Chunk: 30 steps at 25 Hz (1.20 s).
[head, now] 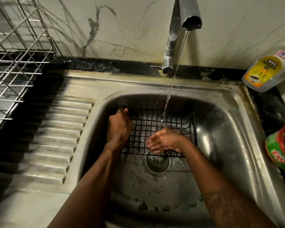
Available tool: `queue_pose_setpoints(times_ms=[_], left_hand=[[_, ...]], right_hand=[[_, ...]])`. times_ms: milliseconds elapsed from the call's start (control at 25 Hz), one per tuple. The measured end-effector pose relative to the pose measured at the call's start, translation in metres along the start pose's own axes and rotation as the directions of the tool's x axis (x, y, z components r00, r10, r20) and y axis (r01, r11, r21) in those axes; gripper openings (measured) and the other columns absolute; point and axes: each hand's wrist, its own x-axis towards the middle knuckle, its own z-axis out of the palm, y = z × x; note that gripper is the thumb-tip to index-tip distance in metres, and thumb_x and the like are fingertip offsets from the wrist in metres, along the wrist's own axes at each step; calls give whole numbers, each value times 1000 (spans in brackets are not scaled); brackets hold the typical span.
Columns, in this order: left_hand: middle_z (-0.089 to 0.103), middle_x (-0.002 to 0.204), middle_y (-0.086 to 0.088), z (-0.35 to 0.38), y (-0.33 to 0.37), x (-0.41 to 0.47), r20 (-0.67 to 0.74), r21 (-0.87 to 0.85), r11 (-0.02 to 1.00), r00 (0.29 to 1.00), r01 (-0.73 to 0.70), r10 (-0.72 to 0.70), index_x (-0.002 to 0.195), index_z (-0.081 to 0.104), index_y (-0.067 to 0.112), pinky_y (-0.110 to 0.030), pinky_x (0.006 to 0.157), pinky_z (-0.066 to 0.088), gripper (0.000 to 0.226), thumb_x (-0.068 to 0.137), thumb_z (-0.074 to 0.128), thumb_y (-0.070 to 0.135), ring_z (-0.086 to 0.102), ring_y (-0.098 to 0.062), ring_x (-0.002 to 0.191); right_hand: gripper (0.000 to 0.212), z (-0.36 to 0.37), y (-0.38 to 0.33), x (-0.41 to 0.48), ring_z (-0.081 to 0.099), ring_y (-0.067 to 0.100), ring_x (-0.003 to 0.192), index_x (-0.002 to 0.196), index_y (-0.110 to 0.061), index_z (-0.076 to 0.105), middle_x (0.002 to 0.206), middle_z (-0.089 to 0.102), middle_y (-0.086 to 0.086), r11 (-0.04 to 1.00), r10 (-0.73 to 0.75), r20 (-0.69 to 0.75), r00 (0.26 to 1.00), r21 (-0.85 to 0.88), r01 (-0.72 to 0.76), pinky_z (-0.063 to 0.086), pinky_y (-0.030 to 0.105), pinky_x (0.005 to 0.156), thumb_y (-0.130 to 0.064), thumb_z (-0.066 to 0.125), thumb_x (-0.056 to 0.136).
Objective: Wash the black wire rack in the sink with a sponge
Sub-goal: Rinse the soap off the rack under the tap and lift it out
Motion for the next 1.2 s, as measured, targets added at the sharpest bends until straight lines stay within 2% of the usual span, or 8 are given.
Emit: queue_pose_setpoints(times_ms=[200, 320, 480, 600, 720, 840, 1000, 1200], left_hand=[[55, 65, -1, -7, 4, 0, -30, 49, 997, 998, -54, 55, 95, 51, 20, -31, 50, 39, 29, 107, 33, 39, 51, -18, 51], [42, 60, 5, -11, 5, 2, -56, 99, 992, 995, -80, 86, 94, 51, 17, -32, 52, 29, 29, 107, 33, 35, 34, -12, 48], [42, 60, 3, -13, 6, -1, -38, 88, 992, 995, -91, 95, 96, 51, 13, -35, 55, 29, 30, 108, 32, 32, 41, -23, 52], [51, 65, -10, -16, 10, -2, -58, 88, 992, 994, -89, 94, 98, 51, 11, -40, 56, 34, 29, 107, 33, 32, 56, -42, 66], [62, 77, -24, -14, 9, -3, -63, 49, 995, 994, -90, 93, 98, 51, 11, -42, 57, 35, 28, 107, 35, 32, 59, -47, 73], [61, 70, -18, -7, 4, -6, -63, -25, 998, 997, -53, 51, 96, 48, 16, -38, 54, 37, 24, 106, 37, 34, 61, -43, 65], [59, 66, -13, -3, 0, -8, -99, -63, 993, 990, -104, 98, 94, 45, 18, -38, 50, 39, 20, 105, 38, 34, 60, -39, 59], [63, 69, -17, 1, 0, -9, -144, -50, 984, 976, -173, 164, 96, 46, 12, -39, 50, 37, 16, 103, 42, 26, 60, -41, 61]], right_hand=[[12, -19, -12, 15, 77, 25, 80, 104, 2, 69, 102, 74, 24, 885, -190, -519, 834, 278, 374, 63, 34, 68, 0, 66, 93], [17, -16, -11, 10, 76, 23, 86, 109, 0, 69, 103, 75, 18, 926, -134, -384, 914, 279, 253, 62, 34, 71, -8, 62, 96], [22, -10, -4, -7, 75, 26, 97, 114, -1, 70, 103, 76, 14, 992, 119, 10, 993, -41, -118, 60, 37, 77, -12, 65, 95], [17, -11, -7, -1, 76, 28, 91, 110, -2, 70, 101, 76, 16, 994, -83, -181, 980, 49, 93, 62, 43, 79, -8, 65, 95], [14, -12, -15, 10, 76, 27, 88, 102, 0, 69, 108, 73, 23, 826, -183, -481, 857, 398, 399, 62, 39, 79, 3, 58, 94], [18, -5, -13, 10, 74, 26, 98, 111, -2, 67, 117, 71, 21, 778, -180, -329, 927, 529, 339, 61, 37, 81, -1, 58, 96], [27, 9, -5, -3, 74, 27, 99, 118, -7, 70, 109, 76, 11, 998, -23, -6, 1000, 53, 24, 58, 45, 91, -22, 66, 96], [21, 3, -22, 6, 73, 34, 99, 114, 0, 68, 107, 74, 20, 820, -301, -455, 838, 325, 471, 59, 47, 89, -5, 65, 94]])
